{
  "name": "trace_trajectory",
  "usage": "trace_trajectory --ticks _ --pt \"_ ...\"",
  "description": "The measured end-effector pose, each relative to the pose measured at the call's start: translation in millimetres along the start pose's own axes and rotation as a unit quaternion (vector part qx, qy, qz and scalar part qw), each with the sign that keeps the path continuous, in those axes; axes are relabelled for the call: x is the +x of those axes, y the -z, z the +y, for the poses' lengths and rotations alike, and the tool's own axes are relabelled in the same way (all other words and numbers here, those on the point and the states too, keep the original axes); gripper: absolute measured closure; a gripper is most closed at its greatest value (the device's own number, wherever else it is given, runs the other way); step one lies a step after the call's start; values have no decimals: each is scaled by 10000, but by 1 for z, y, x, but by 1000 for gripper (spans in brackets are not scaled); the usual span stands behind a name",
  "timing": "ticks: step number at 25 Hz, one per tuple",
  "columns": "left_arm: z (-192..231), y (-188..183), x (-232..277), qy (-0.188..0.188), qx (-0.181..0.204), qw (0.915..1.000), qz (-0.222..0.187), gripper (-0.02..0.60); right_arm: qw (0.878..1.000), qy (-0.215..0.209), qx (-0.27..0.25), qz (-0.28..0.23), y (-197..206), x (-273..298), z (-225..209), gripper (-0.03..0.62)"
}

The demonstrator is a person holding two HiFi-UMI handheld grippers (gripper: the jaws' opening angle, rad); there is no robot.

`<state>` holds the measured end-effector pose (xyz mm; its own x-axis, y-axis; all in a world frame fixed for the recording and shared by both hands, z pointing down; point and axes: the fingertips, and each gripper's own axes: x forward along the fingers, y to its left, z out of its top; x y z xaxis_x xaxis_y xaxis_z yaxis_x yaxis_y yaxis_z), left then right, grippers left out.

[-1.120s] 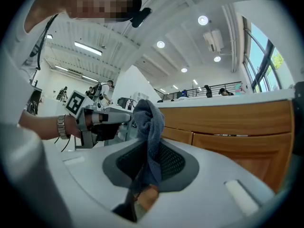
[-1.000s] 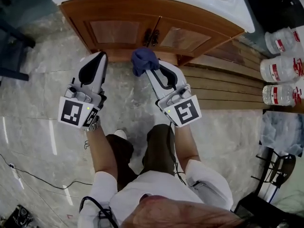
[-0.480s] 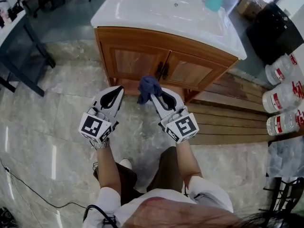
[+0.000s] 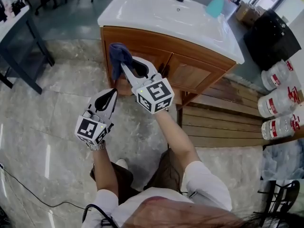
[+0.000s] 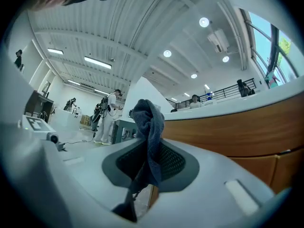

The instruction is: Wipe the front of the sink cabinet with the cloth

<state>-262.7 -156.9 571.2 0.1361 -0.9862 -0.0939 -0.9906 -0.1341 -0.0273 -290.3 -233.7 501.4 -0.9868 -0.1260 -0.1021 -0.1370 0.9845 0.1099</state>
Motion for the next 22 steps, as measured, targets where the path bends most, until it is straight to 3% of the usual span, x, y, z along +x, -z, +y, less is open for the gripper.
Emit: trace_trajectory --ticks 10,16,22 --pt "14 -5 -31 -357 -49 9992 -168 583 9980 588 -54 225 13 80 -14 525" --pt "24 -5 -45 -498 -99 9985 -188 583 9937 1093 -83 245 11 97 -29 525" --pt "23 2 -41 -448 -69 9989 -81 583 9915 1283 12 231 12 93 -40 523"
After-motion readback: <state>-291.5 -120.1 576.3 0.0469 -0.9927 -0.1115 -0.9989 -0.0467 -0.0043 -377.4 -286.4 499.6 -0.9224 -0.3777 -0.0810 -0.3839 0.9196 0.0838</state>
